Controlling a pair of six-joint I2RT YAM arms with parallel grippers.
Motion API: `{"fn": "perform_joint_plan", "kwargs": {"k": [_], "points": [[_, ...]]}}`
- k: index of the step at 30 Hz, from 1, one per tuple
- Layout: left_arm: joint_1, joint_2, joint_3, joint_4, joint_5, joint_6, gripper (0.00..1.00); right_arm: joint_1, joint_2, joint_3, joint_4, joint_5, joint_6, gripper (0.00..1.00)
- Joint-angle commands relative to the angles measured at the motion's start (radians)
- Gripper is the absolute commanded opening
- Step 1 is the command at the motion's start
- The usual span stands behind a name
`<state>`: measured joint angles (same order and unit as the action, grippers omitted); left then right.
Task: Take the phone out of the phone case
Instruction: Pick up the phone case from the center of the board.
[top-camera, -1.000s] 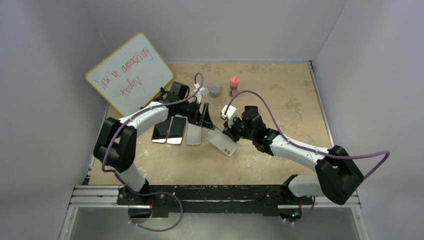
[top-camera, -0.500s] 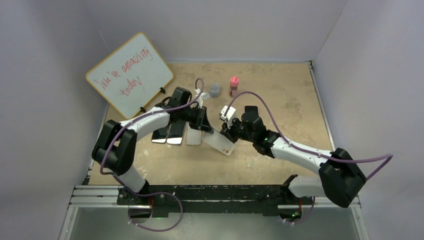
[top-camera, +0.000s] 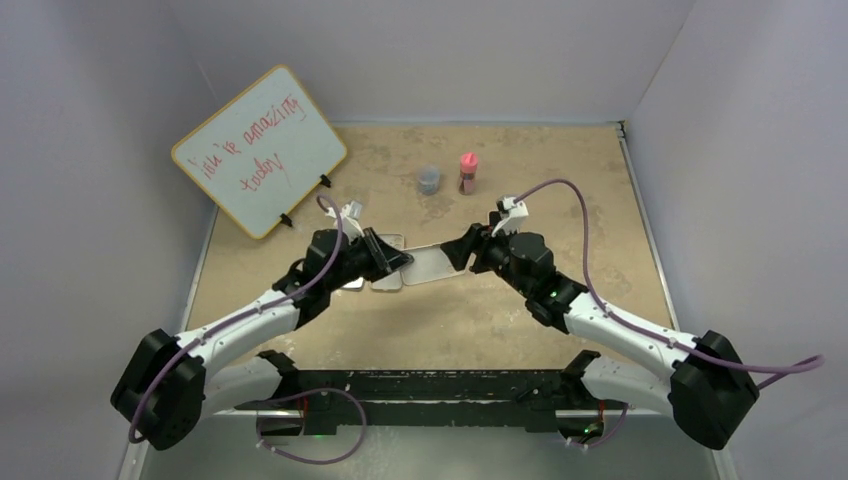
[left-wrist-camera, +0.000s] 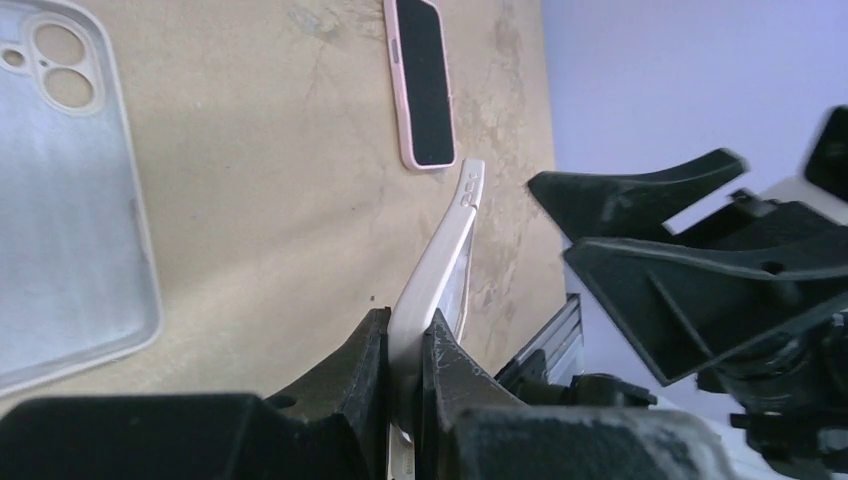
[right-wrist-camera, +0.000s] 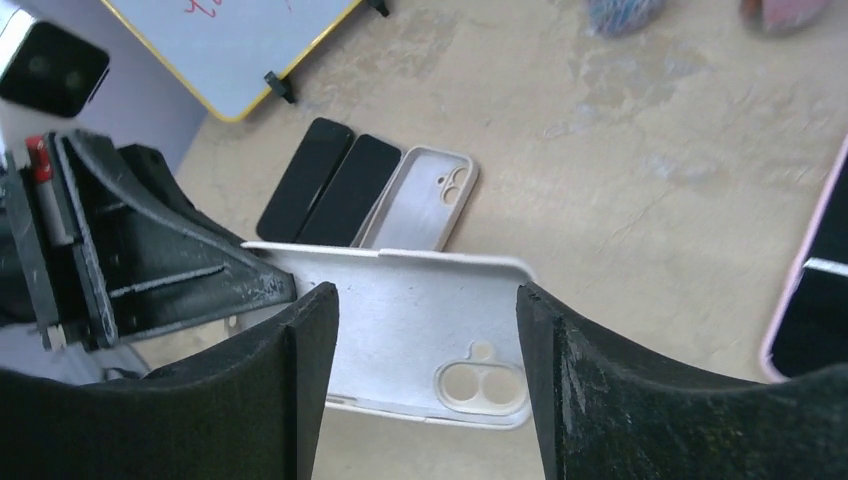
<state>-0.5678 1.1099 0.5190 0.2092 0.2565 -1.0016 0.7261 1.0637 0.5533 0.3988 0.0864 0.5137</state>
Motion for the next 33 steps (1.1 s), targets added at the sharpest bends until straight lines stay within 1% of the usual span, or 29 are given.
{"fn": "perform_joint_plan", "kwargs": {"k": [1, 4, 12, 15, 18, 21, 24, 30, 33], "points": [[-0.109, -0.064, -0.057, 0.212, -0.301, -0.192, 0.00, 0.002, 0.013, -0.069, 0.086, 0.027, 0.322, 0.69], [-0.168, -0.087, -0.097, 0.265, -0.421, -0.224, 0.00, 0.005, 0.027, -0.088, 0.113, 0.013, 0.397, 0.69], [-0.236, -0.099, -0.159, 0.380, -0.551, -0.261, 0.00, 0.006, 0.057, -0.153, 0.237, -0.019, 0.588, 0.68], [-0.239, -0.112, -0.178, 0.374, -0.599, -0.271, 0.00, 0.007, 0.023, -0.181, 0.237, 0.015, 0.621, 0.68], [-0.240, -0.113, -0.182, 0.359, -0.636, -0.261, 0.00, 0.006, -0.023, -0.196, 0.222, 0.071, 0.612, 0.69], [-0.240, -0.098, -0.193, 0.387, -0.645, -0.268, 0.00, 0.006, -0.051, -0.202, 0.215, 0.093, 0.605, 0.70], [-0.241, -0.081, -0.205, 0.437, -0.633, -0.282, 0.00, 0.006, -0.014, -0.188, 0.219, 0.073, 0.610, 0.70], [-0.252, -0.059, -0.209, 0.476, -0.611, -0.298, 0.00, 0.007, 0.090, -0.196, 0.388, -0.009, 0.660, 0.68], [-0.258, -0.048, -0.214, 0.496, -0.605, -0.303, 0.00, 0.006, 0.114, -0.189, 0.436, -0.018, 0.670, 0.66]]}}
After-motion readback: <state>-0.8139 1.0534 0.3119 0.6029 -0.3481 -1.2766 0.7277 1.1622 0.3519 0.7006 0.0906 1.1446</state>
